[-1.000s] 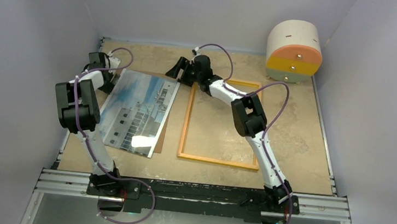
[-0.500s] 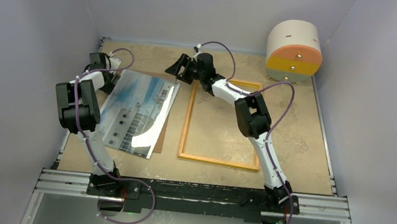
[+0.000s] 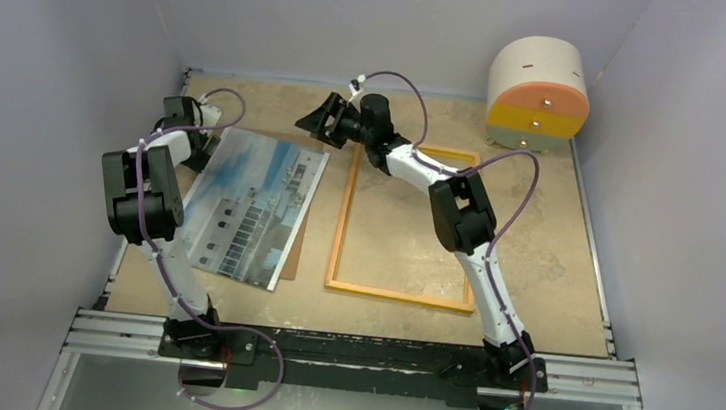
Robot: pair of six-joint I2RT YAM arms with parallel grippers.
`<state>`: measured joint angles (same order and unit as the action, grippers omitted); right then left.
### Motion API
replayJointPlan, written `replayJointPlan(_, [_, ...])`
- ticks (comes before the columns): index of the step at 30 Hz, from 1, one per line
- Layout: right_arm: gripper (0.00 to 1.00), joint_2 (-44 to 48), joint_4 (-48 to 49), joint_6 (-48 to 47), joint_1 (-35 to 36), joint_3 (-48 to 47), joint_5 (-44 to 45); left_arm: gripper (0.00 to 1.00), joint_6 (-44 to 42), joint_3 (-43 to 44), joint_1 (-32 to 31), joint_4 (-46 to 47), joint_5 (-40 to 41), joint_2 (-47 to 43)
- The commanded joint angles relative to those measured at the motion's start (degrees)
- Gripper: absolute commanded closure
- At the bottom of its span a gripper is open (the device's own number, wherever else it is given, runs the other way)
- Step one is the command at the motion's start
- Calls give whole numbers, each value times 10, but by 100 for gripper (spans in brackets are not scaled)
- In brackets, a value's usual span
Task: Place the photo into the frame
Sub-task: Pick up the photo frame item at the center of the board.
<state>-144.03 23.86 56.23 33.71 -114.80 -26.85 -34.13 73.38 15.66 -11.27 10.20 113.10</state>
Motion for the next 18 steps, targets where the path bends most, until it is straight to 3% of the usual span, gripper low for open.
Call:
replayJointPlan(1, [25,-2,47,47,23,-9,-28,26,14,-20,-6,-65,-44,26])
replayJointPlan(6, [41,1,50,59,32,5,7,26,14,-19,-6,-72,-48,22])
replayJointPlan(10, [79,15,14,47,32,6,8,26,6,-16,-4,-77,-44,15])
replayJointPlan(13, [97,41,-28,21,27,8,13,26,1,2,2,-91,-41,7])
replayJointPlan(18, [100,113,-90,-10,-10,54,-11,23,-10,50,16,-125,-30,-20])
